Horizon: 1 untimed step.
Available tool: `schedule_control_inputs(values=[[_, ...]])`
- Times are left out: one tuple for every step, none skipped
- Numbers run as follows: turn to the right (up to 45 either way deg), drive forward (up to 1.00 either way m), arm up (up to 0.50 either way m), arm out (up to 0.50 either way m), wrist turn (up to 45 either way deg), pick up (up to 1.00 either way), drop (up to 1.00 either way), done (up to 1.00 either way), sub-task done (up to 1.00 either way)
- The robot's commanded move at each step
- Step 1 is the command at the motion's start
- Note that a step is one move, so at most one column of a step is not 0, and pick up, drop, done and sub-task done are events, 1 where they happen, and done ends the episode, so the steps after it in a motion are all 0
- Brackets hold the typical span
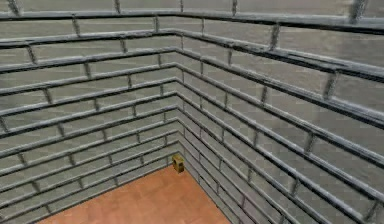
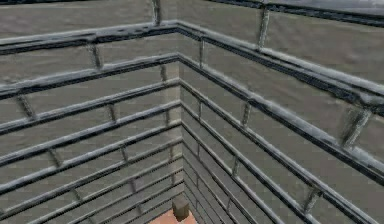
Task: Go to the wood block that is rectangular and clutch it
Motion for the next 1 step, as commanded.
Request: schedule_control_inputs(values=[[0.0, 0.00, 0.08, 0.00, 0.0, 0.00, 0.00, 0.00, 0.00]])
